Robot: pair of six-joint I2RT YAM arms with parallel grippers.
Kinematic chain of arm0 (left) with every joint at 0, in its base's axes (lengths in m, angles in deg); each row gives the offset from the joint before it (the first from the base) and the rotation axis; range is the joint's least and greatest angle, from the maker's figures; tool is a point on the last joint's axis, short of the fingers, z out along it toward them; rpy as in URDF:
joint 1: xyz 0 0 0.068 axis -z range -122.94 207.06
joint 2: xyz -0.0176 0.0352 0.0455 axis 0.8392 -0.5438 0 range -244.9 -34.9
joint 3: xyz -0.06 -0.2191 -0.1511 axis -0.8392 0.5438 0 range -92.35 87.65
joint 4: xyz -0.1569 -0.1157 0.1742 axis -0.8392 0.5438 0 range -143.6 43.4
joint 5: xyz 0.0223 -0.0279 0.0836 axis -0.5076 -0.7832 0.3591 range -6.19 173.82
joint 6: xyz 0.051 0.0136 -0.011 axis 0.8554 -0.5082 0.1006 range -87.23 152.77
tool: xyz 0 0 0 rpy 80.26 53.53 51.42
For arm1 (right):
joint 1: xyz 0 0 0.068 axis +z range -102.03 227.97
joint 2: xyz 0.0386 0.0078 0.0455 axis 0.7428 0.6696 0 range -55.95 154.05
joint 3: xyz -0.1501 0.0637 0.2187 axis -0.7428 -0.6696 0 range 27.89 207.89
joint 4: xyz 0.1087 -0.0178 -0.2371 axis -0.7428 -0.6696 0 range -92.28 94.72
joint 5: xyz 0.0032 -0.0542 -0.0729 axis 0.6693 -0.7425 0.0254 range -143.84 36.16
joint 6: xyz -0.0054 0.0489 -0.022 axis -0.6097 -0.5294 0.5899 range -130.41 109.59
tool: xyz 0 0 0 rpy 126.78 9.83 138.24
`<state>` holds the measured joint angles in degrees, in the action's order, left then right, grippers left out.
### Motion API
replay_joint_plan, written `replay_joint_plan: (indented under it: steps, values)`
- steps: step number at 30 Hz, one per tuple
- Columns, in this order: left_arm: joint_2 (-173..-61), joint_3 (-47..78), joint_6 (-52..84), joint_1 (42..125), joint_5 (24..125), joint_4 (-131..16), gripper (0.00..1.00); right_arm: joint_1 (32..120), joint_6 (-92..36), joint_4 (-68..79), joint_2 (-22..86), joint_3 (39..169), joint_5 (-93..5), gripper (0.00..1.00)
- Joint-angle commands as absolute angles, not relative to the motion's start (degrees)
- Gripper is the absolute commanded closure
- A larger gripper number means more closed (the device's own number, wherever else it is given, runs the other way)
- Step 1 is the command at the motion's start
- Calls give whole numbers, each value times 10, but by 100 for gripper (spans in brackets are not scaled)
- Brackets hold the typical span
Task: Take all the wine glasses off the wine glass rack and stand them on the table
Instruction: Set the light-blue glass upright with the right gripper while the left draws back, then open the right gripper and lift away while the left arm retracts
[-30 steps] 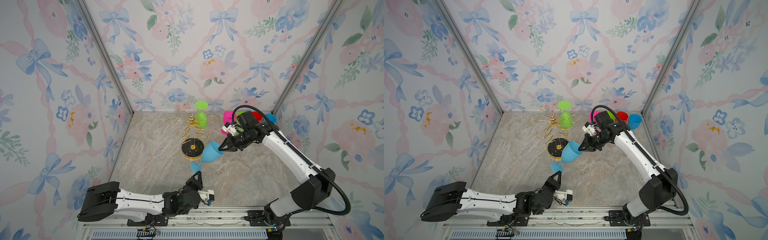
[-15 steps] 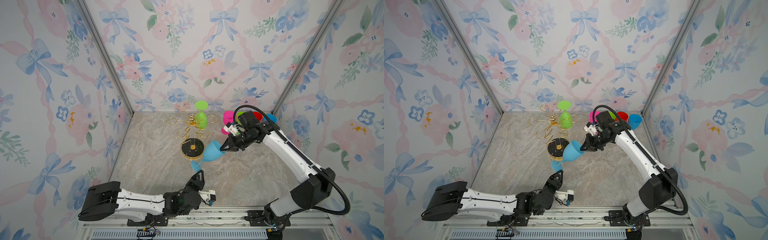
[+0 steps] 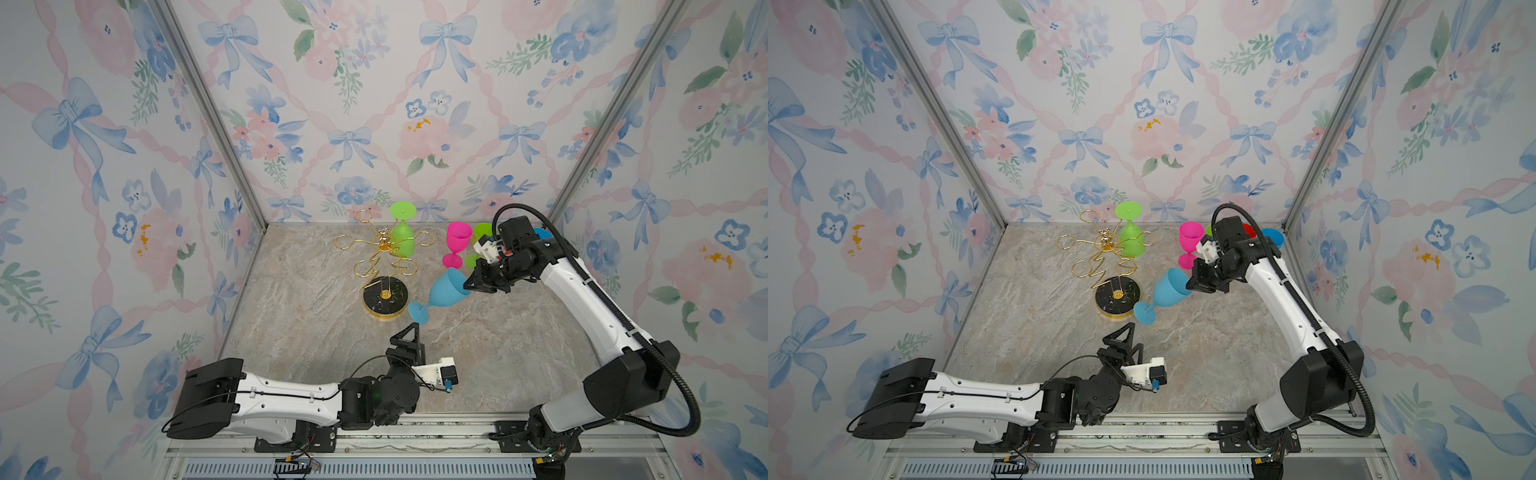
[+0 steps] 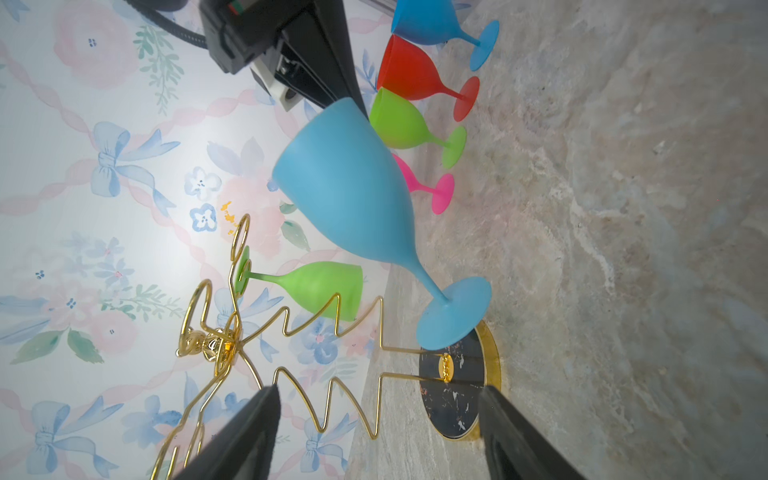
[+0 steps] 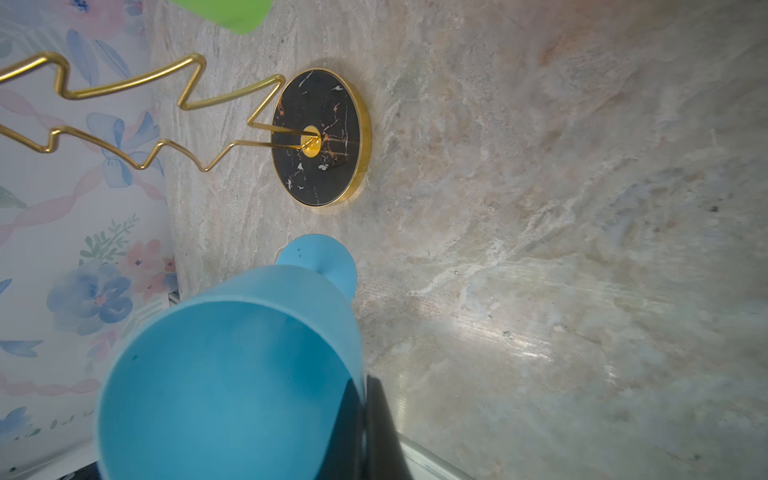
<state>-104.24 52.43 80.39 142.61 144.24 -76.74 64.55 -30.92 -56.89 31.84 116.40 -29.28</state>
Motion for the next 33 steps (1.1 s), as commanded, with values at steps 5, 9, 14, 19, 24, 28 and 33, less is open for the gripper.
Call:
replay_joint_plan:
  steps: [5,9,14,19,24,28,33]
  values:
    - [-985,490,508,1427,1374,-632,17,646,-258,-615,336,1227,-445,100]
    - [-941,490,401,1407,1360,-549,13,647,-240,-626,365,1257,-486,100]
    - [-871,481,293,1314,1264,-481,12,651,-223,-638,418,1310,-518,100]
    - [-804,524,250,1225,1200,-461,11,650,-212,-655,465,1360,-564,100]
    - [-770,545,230,1169,1180,-440,11,652,-207,-677,516,1414,-580,100]
    - [-754,556,225,1122,1160,-434,7,654,-205,-686,549,1454,-586,100]
    - [-746,559,222,1048,1128,-429,5,656,-202,-701,587,1498,-587,100]
